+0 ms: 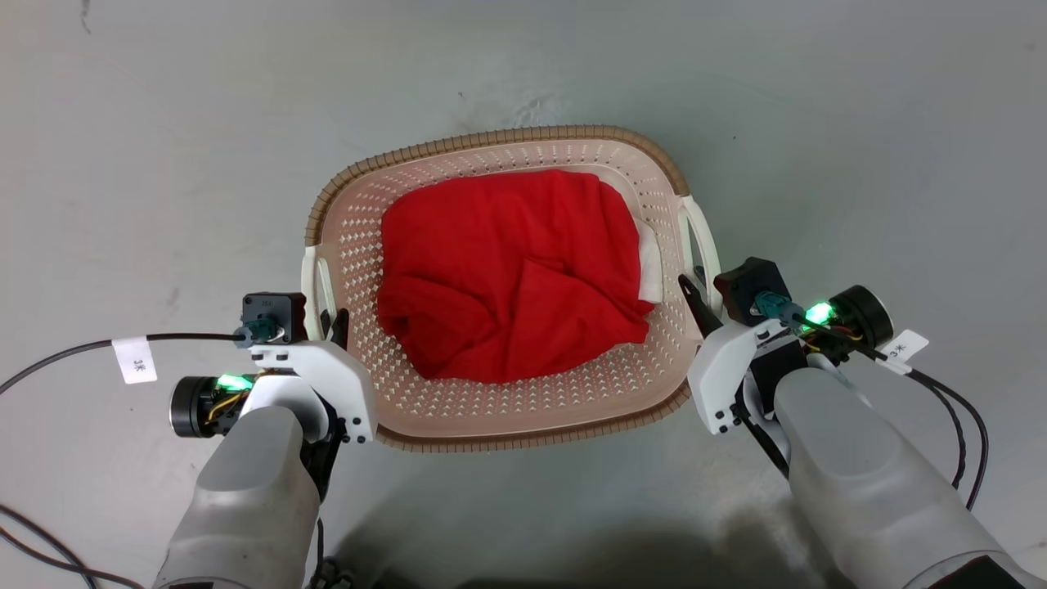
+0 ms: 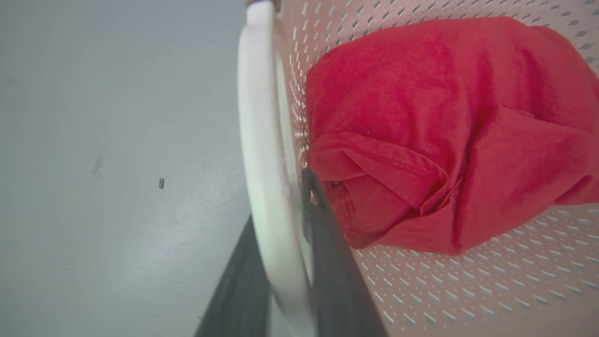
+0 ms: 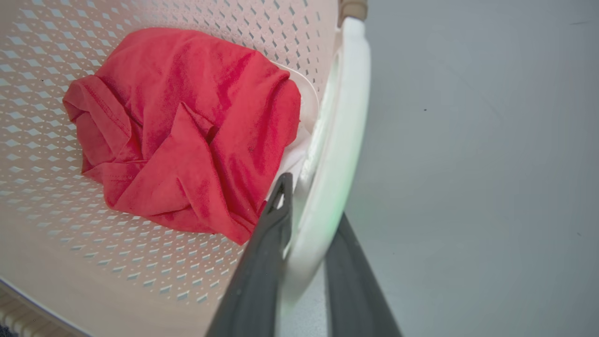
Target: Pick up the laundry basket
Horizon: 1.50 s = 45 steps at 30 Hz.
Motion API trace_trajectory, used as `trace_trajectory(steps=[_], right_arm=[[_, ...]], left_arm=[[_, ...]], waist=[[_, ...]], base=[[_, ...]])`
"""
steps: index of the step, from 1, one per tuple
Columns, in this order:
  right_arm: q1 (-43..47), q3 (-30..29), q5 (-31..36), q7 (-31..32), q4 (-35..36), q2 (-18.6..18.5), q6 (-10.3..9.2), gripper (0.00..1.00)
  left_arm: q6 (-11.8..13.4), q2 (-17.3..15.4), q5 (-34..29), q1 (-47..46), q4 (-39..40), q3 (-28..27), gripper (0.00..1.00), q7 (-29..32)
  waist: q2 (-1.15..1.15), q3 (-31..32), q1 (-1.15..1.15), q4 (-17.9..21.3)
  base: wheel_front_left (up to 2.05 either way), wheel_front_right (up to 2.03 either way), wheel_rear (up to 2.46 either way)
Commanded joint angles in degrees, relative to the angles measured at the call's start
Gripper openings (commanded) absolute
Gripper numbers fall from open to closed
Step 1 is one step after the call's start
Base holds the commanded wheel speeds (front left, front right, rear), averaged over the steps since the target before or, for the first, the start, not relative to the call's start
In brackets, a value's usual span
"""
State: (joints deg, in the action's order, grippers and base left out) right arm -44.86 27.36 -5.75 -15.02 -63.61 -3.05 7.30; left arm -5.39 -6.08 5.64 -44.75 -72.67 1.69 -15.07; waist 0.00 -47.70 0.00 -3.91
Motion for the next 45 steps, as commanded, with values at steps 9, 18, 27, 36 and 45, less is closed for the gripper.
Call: trace_trajectory(steps=[9,18,27,36,45], right_arm=[[2.59,2.84,-1.24,-0.24,-2.12,0.38,0.53,0.00],[6.60,6.46,-7.25,0.39,-5.79,0.42,0.53,0.00],[8.62,10.00,-12.77,4.80,-7.32,0.44,0.53,0.00],[10.39,12.49,-18.17,12.24,-8.91,0.60,0.53,0.00],[12.88,15.13,-21.81,15.76,-8.98,0.72,0.53,0.00]], left_arm=[[-0.80,0.94,0.38,2.15,-0.61,1.62,0.00,-0.01],[-1.84,1.40,1.23,5.25,-0.97,3.91,0.00,4.27],[-2.06,2.29,3.02,5.43,-1.00,8.18,0.00,11.66],[-2.15,3.37,11.88,6.74,-0.03,17.86,0.00,23.09],[-2.37,3.00,18.66,9.67,2.43,24.88,0.00,28.94]], waist=[[0.00,7.86,0.00,0.60],[0.00,19.30,0.00,3.23],[0.00,27.43,0.00,5.03],[0.00,36.73,0.00,5.44],[0.00,43.23,0.00,5.01]], base=[[0.00,0.00,0.00],[0.00,0.00,0.00],[0.00,0.00,0.00],[0.00,0.00,0.00],[0.00,0.00,0.00]])
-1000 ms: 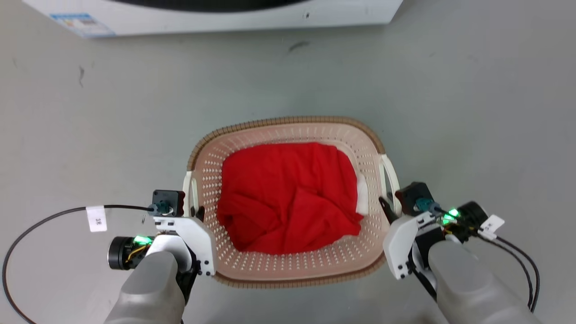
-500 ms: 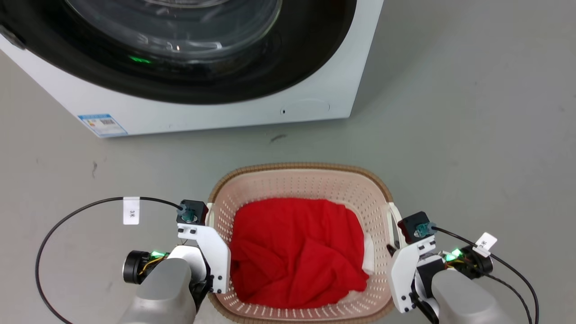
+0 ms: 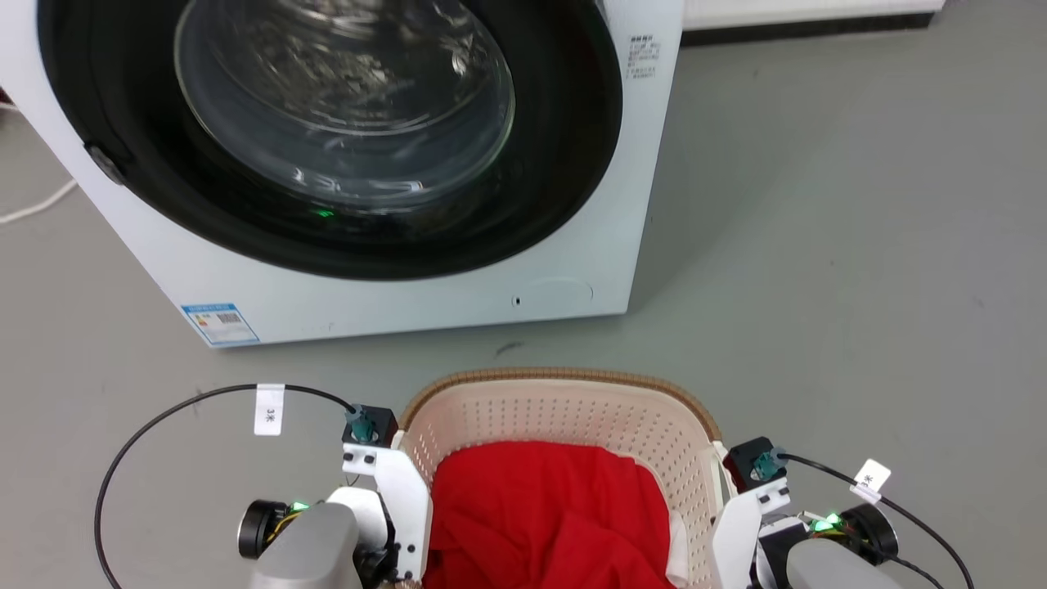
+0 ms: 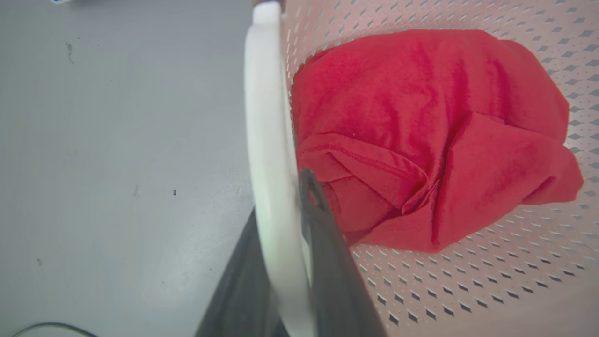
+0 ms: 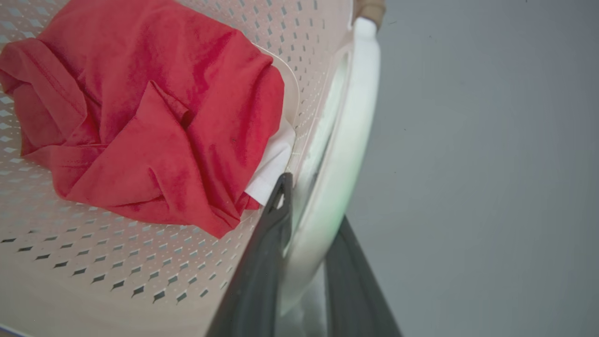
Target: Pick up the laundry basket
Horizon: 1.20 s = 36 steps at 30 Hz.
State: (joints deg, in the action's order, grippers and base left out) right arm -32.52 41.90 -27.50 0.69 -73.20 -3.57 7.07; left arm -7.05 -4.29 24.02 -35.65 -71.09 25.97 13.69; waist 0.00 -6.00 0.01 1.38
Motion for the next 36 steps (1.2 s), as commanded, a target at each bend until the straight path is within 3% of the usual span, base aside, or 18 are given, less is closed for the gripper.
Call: trace_trajectory(steps=[1,16,36], right_arm=[[0.88,0.83,-0.31,0.12,0.51,1.25,0.76,0.00],[2.85,4.35,-3.65,1.15,0.04,0.77,0.72,0.00],[1.96,8.54,-7.41,1.72,-0.14,0.41,0.73,0.00]], left_arm=[[-0.71,1.12,0.99,1.04,1.07,1.32,0.00,0.61],[-0.72,-1.70,10.21,4.91,3.28,10.23,0.00,4.15],[-0.73,-2.87,17.57,3.75,2.78,17.00,0.00,3.10]], waist=[[0.00,2.27,-0.01,-0.40],[0.00,7.67,-0.01,-1.19],[0.00,8.24,-0.01,-1.68]], base=[[0.00,0.00,0.00],[0.00,0.00,0.00],[0.00,0.00,0.00]])
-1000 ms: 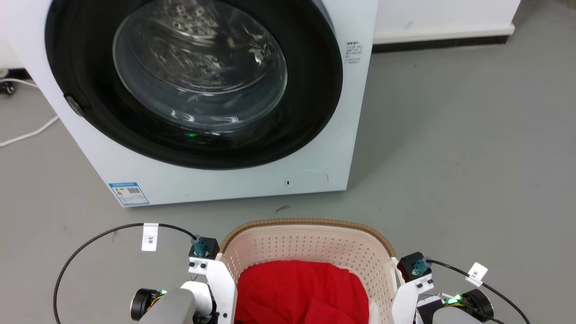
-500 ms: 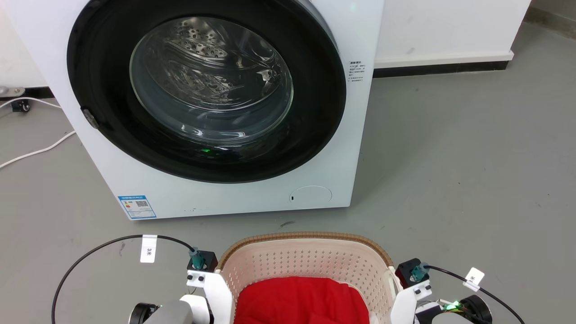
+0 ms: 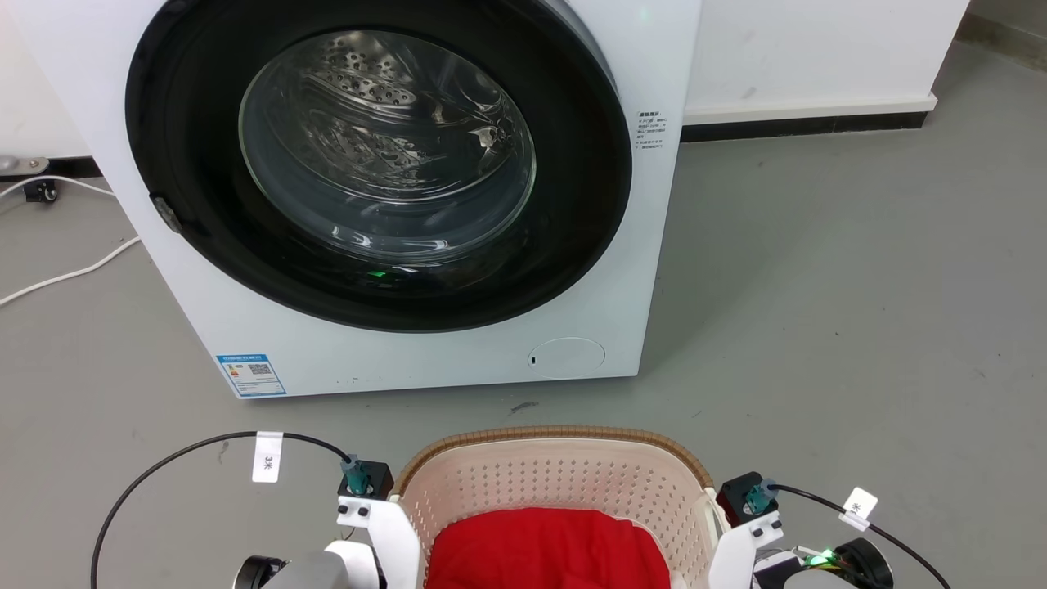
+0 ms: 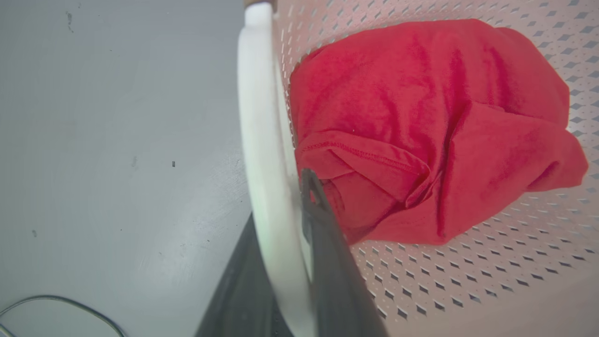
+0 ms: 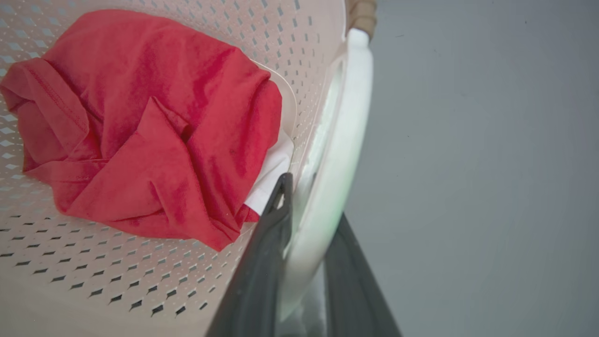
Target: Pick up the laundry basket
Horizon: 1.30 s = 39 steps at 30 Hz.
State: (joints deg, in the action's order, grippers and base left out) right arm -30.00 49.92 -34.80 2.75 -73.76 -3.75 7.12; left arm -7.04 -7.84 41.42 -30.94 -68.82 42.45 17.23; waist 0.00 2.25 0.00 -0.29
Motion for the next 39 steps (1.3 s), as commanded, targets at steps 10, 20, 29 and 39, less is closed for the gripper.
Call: trace_trajectory(steps=[10,20,29,39], right_arm=[[-1.18,2.19,-1.64,-0.53,0.33,0.67,0.68,0.00],[-1.45,3.73,-2.96,-0.74,0.26,0.43,0.68,0.00],[-1.62,4.99,-3.95,-0.86,0.22,0.27,0.68,0.00],[-1.82,6.02,-4.80,-0.85,0.16,0.17,0.68,0.00]], left_arm=[[-0.73,0.37,2.58,-1.76,-0.32,2.85,0.00,-1.56],[-0.73,0.39,4.70,-2.37,-0.97,4.93,0.00,-2.56],[-0.73,0.43,6.55,-2.67,-1.19,6.60,0.00,-2.72],[-0.74,0.20,8.17,-2.83,-1.28,8.18,0.00,-2.95]], waist=[[0.00,-0.45,0.00,-0.07],[0.00,-0.63,0.00,0.03],[0.00,-0.68,0.00,0.06],[0.00,-0.74,0.00,0.03]], base=[[0.00,0.00,0.00],[0.00,0.00,0.00],[0.00,0.00,0.00],[0.00,0.00,0.00]])
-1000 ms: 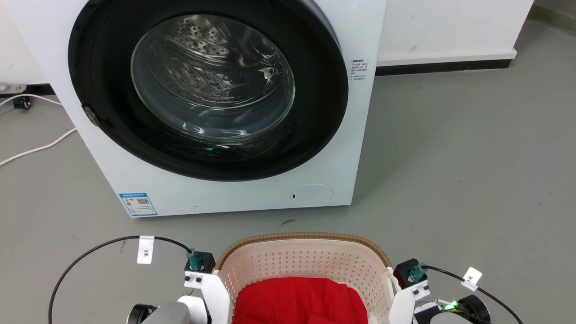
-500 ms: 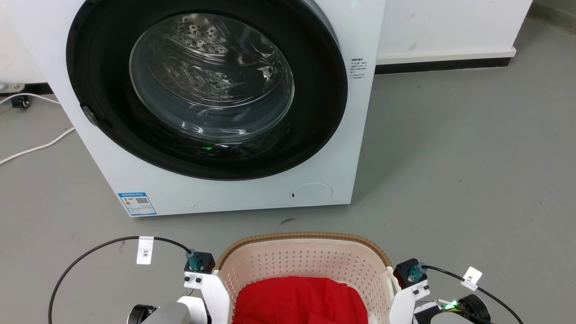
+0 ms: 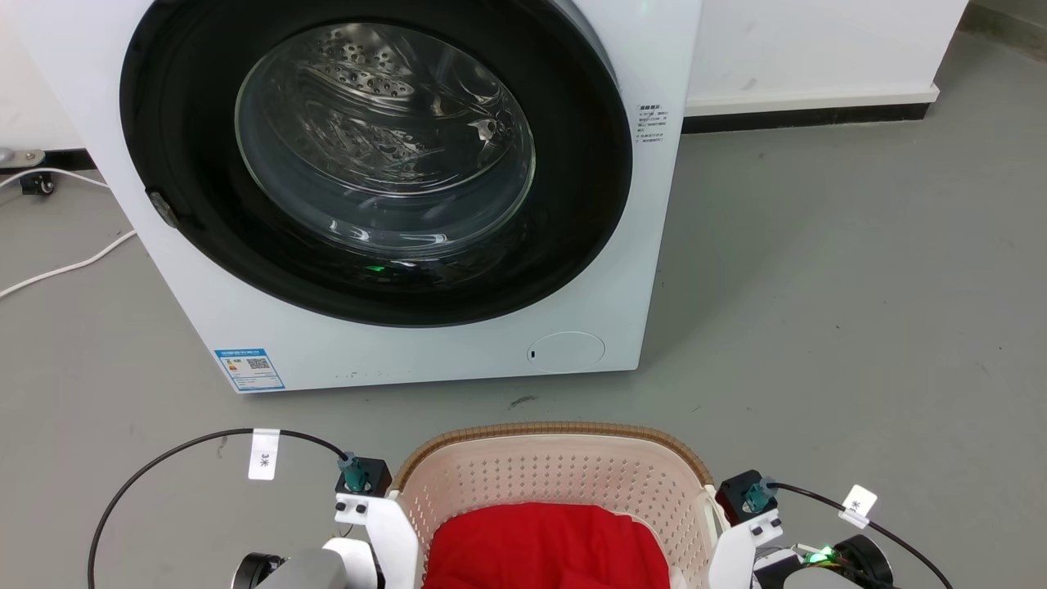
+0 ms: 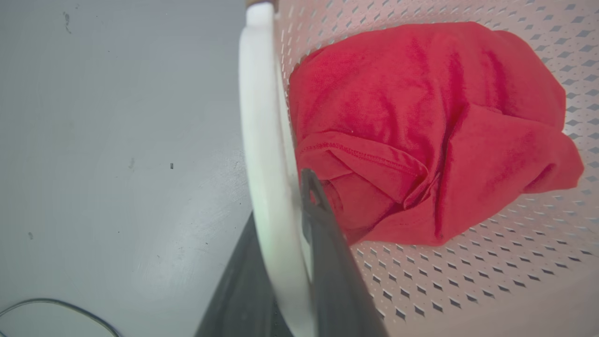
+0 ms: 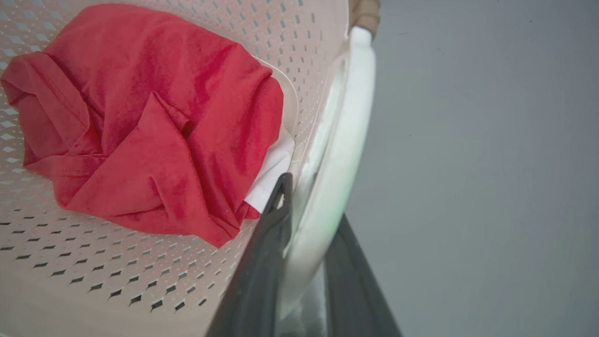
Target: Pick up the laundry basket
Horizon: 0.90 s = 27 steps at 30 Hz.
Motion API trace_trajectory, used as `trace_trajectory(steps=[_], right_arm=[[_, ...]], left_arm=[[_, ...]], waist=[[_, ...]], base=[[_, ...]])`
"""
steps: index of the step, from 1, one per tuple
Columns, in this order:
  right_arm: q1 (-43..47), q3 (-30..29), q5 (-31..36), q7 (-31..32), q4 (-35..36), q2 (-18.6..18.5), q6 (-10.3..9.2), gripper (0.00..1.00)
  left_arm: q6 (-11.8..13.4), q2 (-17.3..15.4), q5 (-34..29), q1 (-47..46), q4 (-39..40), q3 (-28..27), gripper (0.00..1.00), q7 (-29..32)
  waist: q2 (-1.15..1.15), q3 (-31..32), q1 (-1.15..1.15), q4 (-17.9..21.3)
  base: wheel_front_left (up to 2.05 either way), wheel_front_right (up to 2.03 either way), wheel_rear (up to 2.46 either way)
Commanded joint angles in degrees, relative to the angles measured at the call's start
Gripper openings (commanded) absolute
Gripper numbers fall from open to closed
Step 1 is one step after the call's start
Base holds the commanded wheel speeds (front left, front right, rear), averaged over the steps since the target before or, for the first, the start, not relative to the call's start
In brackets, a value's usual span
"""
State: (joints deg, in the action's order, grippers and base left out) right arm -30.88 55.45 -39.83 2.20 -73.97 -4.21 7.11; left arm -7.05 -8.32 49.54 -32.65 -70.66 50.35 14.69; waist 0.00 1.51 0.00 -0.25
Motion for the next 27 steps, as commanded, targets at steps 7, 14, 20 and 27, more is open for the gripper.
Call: trace_trajectory(steps=[7,14,20,27], right_arm=[[-0.99,1.51,-0.80,-0.48,0.35,0.45,0.69,0.00],[-1.04,2.23,-1.37,-0.62,0.34,0.28,0.69,0.00],[-1.10,2.80,-1.99,-0.54,0.34,0.30,0.69,0.00],[-1.28,3.33,-2.45,-0.55,0.33,0.07,0.69,0.00]], left_arm=[[-0.73,0.59,1.63,-1.46,0.43,1.74,0.00,-0.72],[-0.73,0.57,2.56,-1.93,0.25,2.73,0.00,-0.96],[-0.73,0.51,3.55,-2.20,0.26,3.54,0.00,-1.29],[-0.73,0.25,4.67,-1.94,0.20,4.42,0.00,-1.45]], waist=[[0.00,-0.11,0.00,-0.06],[0.00,-0.39,0.00,-0.23],[0.00,-0.50,0.00,-0.26],[0.00,-0.66,0.00,-0.16]], base=[[0.00,0.00,0.00],[0.00,0.00,0.00],[0.00,0.00,0.00],[0.00,0.00,0.00]])
